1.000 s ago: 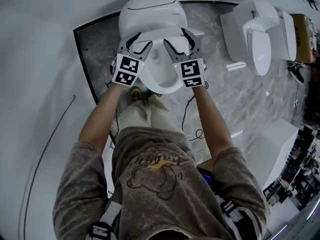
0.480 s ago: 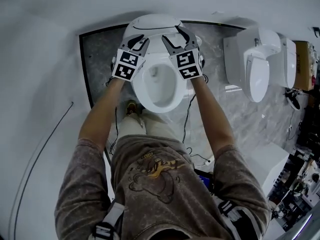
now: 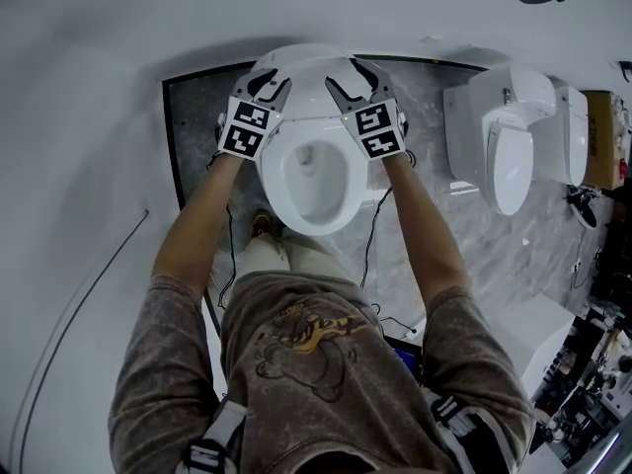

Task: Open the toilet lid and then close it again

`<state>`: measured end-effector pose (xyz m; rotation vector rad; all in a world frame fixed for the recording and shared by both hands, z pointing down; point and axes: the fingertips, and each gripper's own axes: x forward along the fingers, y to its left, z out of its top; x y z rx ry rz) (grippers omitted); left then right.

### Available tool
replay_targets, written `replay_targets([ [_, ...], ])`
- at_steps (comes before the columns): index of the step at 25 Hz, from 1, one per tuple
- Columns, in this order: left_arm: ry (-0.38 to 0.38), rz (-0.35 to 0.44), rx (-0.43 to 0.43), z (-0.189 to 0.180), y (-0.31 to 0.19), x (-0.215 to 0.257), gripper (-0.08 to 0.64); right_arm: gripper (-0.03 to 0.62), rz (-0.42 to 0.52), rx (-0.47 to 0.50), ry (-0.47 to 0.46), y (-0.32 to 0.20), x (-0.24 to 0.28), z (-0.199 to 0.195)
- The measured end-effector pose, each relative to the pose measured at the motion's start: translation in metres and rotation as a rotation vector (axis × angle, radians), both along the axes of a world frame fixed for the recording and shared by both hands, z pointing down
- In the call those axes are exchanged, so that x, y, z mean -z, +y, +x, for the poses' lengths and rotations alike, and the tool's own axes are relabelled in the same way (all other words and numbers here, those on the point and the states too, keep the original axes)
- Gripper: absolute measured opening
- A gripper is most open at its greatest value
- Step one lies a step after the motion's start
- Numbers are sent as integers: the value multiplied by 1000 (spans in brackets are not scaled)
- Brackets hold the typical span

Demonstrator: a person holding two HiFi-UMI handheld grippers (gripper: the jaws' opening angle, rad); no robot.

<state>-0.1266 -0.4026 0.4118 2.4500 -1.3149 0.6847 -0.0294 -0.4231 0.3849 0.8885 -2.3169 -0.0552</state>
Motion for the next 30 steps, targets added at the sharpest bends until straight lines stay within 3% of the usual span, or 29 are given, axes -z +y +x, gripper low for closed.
replay_targets([
  [5,-23,21,-21,5,-8,18,147,256,5,31,16,-8,8,23],
  [11,-77,2,-68,20,-18,8,153,256,-47,81,48,-19,-9,41],
  [20,-145,-20,-53,33,-21,-9,155,253,-87,173,74,-29,-36,47],
  [24,-171,-20,-45,34,-19,-11,155,209,-67,221,119,-31,-37,51],
  [30,-151,-20,-13,39,0,-6,158,210,-71,225,94,-9,-32,55],
])
